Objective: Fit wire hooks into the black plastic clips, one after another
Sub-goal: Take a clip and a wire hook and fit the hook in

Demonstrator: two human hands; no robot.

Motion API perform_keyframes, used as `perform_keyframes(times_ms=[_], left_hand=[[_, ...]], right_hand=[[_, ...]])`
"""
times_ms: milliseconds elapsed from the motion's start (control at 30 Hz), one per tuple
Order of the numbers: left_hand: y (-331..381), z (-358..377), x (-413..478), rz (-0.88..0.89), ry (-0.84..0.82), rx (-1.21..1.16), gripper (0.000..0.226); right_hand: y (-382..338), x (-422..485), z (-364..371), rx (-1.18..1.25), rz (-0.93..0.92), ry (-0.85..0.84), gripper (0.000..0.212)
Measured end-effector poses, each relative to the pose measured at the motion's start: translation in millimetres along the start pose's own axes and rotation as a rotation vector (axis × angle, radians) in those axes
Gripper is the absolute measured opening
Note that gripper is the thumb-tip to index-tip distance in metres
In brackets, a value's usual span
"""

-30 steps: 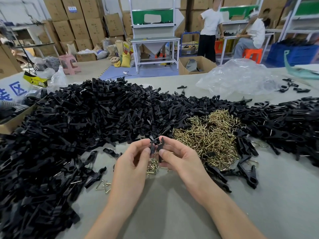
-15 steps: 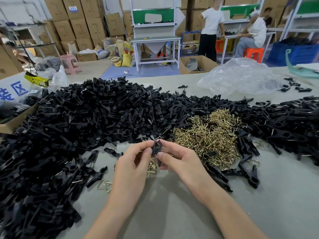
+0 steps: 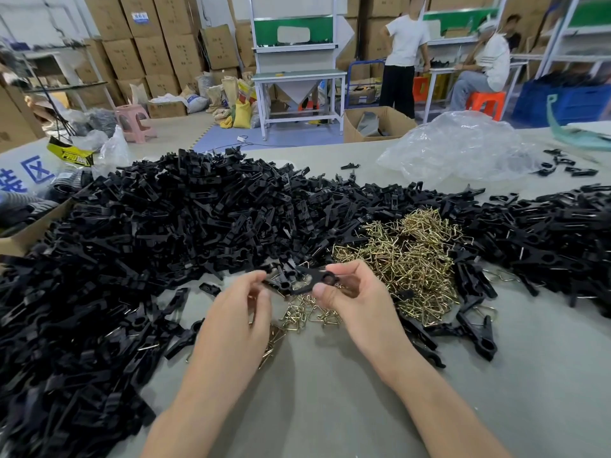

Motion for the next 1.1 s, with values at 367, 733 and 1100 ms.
perform_keyframes(times_ms=[367, 733, 1100], left_hand=[[4, 22, -6, 0.115, -0.236, 0.421, 0.032], [3, 16, -1, 0.161, -0.124, 0.235, 0.024], [7, -2, -1, 0.102, 0.083, 0.010, 0.022]], right_hand=[[4, 4, -4, -0.016, -0.004, 0.118, 0.027], [2, 2, -4, 0.022, 0.006, 0.107, 0.027], [-2, 0, -1, -0.004, -0.007, 0.047, 0.026]])
Point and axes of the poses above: each hand's wrist, its own x-axis towards the middle knuckle, its own z-axis out of the palm, y = z × x, the point moved 4 cm from there along x, towards the middle knuckle, and after that the axes turned 1 degree about -y, right-handed, at the moved point
